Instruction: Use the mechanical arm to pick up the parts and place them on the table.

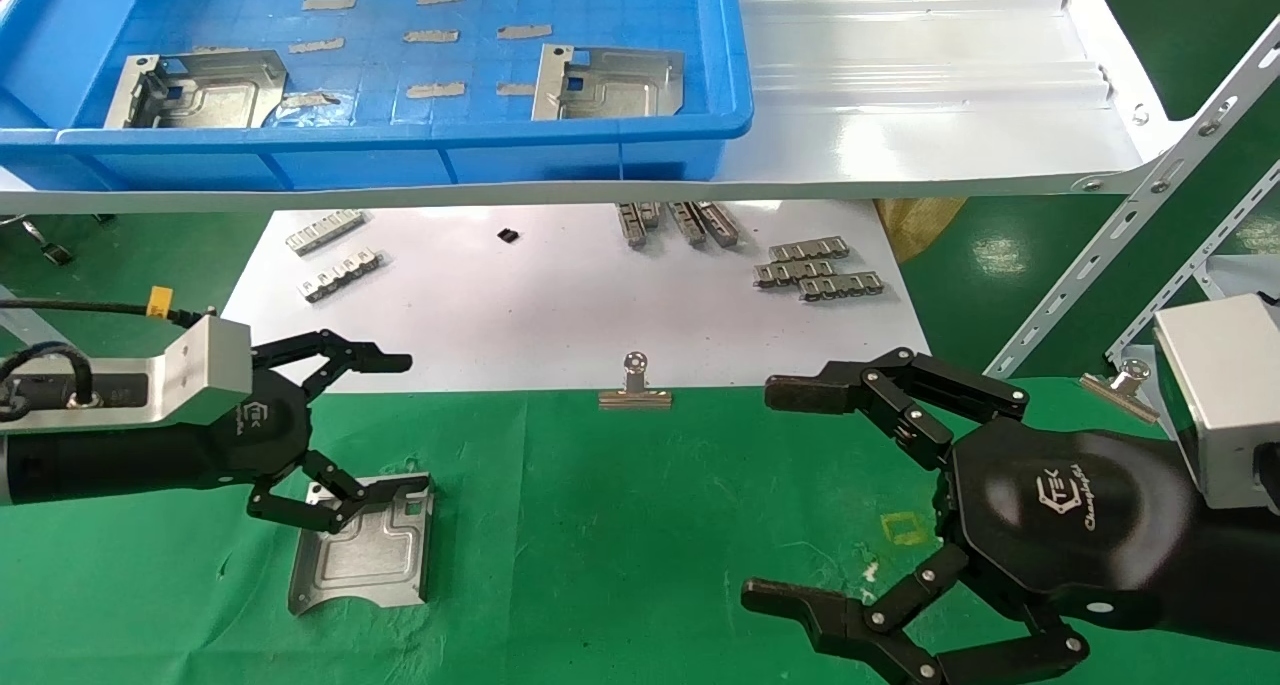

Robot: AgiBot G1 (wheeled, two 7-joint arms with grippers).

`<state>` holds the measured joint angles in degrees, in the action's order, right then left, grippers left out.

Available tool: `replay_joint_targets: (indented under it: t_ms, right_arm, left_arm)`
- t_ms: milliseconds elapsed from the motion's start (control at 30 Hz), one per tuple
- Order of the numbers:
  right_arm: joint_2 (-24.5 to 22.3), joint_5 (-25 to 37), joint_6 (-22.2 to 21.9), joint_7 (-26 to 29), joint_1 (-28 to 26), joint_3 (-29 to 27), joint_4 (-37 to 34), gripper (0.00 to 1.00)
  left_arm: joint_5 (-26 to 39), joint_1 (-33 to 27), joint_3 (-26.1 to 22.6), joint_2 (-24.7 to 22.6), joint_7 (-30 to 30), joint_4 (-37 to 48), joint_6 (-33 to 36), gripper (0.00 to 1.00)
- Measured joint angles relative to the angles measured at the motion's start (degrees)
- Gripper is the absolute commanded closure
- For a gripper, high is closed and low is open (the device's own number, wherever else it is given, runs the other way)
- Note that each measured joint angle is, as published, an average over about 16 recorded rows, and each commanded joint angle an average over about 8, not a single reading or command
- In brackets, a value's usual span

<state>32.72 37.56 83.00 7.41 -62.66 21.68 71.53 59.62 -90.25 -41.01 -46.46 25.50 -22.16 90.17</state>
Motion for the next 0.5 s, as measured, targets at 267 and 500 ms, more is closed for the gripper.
replay_joint_targets:
  t_ms: [267, 500]
  right_arm:
    - [0.0, 0.0, 0.0, 0.0, 0.0, 0.0, 0.0, 0.0]
    - [0.0, 0.0, 0.0, 0.0, 0.0, 0.0, 0.0, 0.0]
  left_arm:
    - [-3.1, 5.0, 4.4, 2.0, -6.4, -9.0, -0.8, 0.0]
    - [-5.9, 9.5, 8.2, 3.8, -12.0, -17.0, -1.5, 0.0]
